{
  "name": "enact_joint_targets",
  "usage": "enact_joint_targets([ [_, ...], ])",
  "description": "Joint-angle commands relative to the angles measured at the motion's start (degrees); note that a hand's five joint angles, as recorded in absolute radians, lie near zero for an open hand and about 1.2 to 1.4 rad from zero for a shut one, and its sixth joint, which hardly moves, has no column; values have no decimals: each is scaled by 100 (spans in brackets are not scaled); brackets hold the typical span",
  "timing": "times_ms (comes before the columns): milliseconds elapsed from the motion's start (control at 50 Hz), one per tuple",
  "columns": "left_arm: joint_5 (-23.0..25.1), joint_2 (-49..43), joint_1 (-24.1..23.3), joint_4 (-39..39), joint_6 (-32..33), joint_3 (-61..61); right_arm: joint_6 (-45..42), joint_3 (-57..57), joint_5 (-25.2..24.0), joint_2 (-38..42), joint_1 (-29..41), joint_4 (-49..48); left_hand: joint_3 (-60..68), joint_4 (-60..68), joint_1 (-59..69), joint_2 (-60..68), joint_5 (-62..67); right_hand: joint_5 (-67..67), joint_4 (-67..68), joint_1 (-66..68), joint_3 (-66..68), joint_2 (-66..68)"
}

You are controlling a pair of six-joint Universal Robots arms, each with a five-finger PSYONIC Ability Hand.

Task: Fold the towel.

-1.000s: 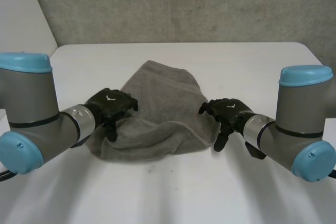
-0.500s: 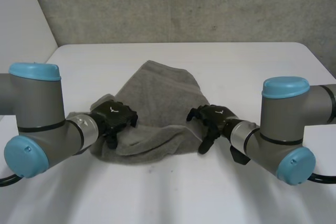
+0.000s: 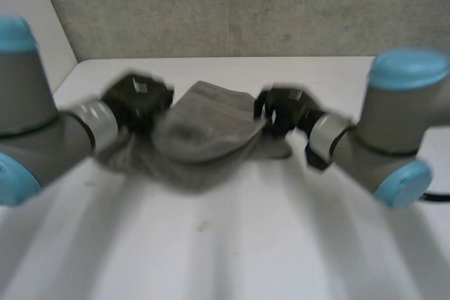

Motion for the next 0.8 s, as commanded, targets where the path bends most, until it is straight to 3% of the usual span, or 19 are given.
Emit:
enact_joint_targets([
  [20,-440,873,-11,10,-1394,1175,-96,-1298,10,-1398,-458,136,1064,1044,1445,1080,1205,1108,1053,61,1058,1067],
  [100,-678,1348,6,71,-2362,1511,-184,-1974,-68,-1689,-450,495,1064,1044,1445,1080,1205,1108,1053,61,1058,1067],
  [200,-679,1543,-11,115,-2830,1284,-571,-2909,-209,-1656,-449,1394,1064,1044,1445,1080,1205,1108,1053,61,1058,1067],
  [340,-705,1262,-64,106,-2840,606,-1904,-3901,-183,-323,-265,3289,1064,1044,1445,1080,1205,1108,1053,61,1058,1067],
  [480,-731,130,32,106,-2831,447,-2582,-4236,-25,829,-168,4153,1064,1044,1445,1080,1205,1108,1053,61,1058,1067],
  [580,-696,-660,295,168,-2805,832,-2786,-4614,450,1403,-177,3881,1064,1044,1445,1080,1205,1108,1053,61,1058,1067],
  [620,-696,-880,331,185,-2822,1052,-2847,-4921,800,1692,-221,3348,1064,1044,1445,1080,1205,1108,1053,61,1058,1067],
  [760,-723,-1208,375,651,-2954,2056,-2812,-5036,872,1720,-317,1889,1064,1044,1445,1080,1205,1108,1053,61,1058,1067],
  [800,-749,-1190,393,1115,-3111,2240,-2786,-5027,916,1684,-326,1640,1064,1044,1445,1080,1205,1108,1053,61,1058,1067],
])
